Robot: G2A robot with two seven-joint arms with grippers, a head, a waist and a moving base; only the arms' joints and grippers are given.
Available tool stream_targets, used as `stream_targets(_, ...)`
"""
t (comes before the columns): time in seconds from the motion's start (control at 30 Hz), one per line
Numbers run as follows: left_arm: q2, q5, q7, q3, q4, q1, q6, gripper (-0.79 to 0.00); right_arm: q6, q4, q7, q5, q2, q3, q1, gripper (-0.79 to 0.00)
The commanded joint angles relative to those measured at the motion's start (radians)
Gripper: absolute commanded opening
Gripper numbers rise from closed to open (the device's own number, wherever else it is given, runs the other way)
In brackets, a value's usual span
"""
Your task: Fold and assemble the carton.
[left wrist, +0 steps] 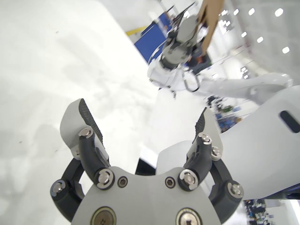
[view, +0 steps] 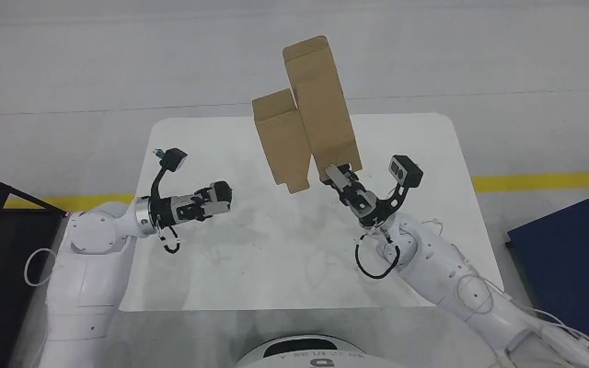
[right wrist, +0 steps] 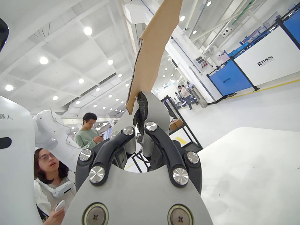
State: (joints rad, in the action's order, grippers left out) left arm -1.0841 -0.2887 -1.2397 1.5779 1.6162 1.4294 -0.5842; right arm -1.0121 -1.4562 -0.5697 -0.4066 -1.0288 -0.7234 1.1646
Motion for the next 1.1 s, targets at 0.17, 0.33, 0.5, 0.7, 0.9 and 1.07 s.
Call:
stream_targets(0.17, 0.000, 0.322, 0.004, 0.000, 0.000, -0.002, -0.001, 0.000, 0.000, 0.000, 0.001, 0.002, 0.000, 0.000, 0.000, -0.785)
stream_targets(0.33, -0.003, 0.211, -0.008, -0.034, -0.005, 0.011, 0.036, 0.000, 0.000, 0.000, 0.001, 0.002, 0.000, 0.000, 0.000, -0.785)
stream_targets(0.5, 0.004, -0.425, -0.296, -0.096, -0.170, -0.150, 0.390, 0.000, 0.133, -0.010, 0.083, 0.005, -0.001, -0.035, 0.023, -0.785)
stream_targets(0.7, 0.017, -0.570, -0.296, -0.215, -0.252, -0.348, 0.385, 0.000, 0.153, -0.056, 0.188, 0.026, 0.026, -0.131, 0.096, -0.785)
stream_targets(0.9, 0.003, -0.543, -0.296, -0.367, -0.315, -0.499, 0.344, 0.000, 0.086, -0.130, 0.211, 0.069, 0.055, -0.258, 0.198, -0.785)
stream_targets(1.07, -0.020, -0.531, -0.266, -0.430, -0.384, -0.573, 0.270, -0.009, 0.091, -0.150, 0.297, 0.105, 0.062, -0.293, 0.231, -0.785)
